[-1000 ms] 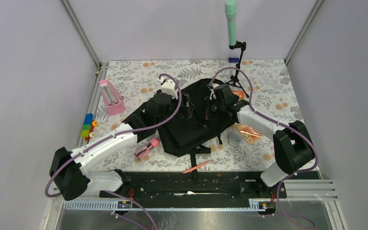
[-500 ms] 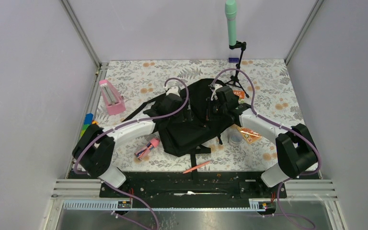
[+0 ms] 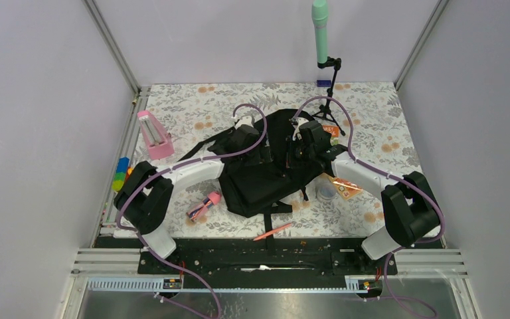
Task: Pack the student bag
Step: Unzip the student bag at the center of the board.
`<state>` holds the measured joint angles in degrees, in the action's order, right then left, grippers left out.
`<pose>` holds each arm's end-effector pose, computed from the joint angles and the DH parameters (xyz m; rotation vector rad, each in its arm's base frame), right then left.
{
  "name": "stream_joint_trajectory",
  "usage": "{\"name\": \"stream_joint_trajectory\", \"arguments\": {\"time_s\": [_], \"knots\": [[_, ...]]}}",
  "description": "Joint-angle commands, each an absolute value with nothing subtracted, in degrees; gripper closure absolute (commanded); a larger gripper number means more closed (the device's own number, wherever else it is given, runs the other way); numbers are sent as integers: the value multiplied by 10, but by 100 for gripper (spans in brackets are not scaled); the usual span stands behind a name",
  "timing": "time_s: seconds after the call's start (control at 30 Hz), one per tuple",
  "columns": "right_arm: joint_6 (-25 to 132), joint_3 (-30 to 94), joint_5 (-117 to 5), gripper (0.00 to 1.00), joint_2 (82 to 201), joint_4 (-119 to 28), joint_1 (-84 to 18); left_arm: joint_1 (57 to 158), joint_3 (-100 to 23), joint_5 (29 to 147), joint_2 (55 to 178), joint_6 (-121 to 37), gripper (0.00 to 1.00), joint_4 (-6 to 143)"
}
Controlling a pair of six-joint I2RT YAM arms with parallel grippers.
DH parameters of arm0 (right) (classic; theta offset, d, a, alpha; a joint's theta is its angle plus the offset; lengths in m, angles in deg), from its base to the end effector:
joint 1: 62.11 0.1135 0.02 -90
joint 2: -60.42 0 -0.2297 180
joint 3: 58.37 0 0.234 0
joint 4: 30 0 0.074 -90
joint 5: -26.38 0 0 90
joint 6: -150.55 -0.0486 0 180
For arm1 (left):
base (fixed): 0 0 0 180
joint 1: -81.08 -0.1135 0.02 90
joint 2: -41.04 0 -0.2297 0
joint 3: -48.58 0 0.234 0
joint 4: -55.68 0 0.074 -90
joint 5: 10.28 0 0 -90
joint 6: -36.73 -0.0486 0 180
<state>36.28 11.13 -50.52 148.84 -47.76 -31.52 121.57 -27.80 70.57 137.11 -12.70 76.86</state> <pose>0.2805 0.1786 0.1948 -0.2593 2.2904 0.7668 0.2764 -0.2258 0.1833 -0.0870 2.3347 -0.5515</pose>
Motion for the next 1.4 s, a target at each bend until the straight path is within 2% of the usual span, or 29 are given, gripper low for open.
{"name": "stream_joint_trajectory", "arguments": {"time_s": [0.0, 0.23, 0.43, 0.63, 0.77, 1.1, 1.37], "knots": [[368, 109, -504, 100, 1470, -458, -318, 1213, -306, 710, 1388, -123, 18, 754], [370, 108, -507, 100, 1467, -458, -318, 1213, -323, 722, 1420, -138, 23, 786], [368, 107, -508, 100, 1466, -458, -318, 1213, -337, 719, 1441, -159, 43, 816], [374, 106, -520, 100, 1462, -462, -318, 1213, -342, 724, 1449, -172, 73, 832], [381, 107, -545, 100, 1459, -472, -318, 1213, -351, 715, 1422, -194, 100, 853], [379, 102, -680, 100, 1494, -491, -318, 1213, -367, 694, 1267, -240, 100, 877], [374, 107, -638, 98, 1482, -490, -318, 1213, -354, 746, 1278, -260, 100, 899]]}}
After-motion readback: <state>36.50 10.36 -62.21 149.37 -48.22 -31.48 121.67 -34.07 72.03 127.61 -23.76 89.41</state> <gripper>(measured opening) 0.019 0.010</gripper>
